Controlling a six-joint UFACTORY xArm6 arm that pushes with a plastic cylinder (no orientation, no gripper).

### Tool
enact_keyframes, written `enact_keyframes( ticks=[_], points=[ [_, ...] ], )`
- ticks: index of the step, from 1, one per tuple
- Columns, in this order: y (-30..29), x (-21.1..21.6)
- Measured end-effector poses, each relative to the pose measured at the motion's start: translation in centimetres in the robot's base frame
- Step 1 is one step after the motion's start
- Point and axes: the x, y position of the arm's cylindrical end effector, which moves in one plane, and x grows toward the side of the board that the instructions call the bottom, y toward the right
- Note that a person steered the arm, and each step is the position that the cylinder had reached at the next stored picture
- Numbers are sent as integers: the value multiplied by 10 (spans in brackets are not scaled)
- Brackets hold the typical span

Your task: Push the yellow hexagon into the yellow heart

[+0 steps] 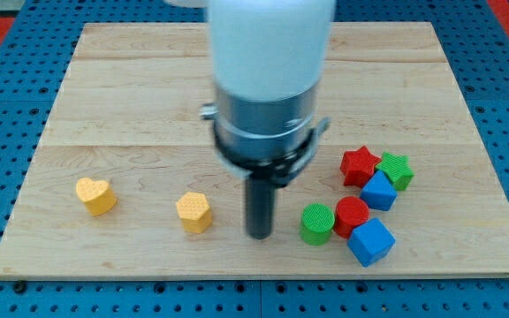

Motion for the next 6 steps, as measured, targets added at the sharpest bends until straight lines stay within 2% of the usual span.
enact_keyframes(
  ticks=[1,3,5,6],
  points=[
    [-76,-17],
    [-34,-35],
    [-117,-63],
    [-134,-66]
  ],
)
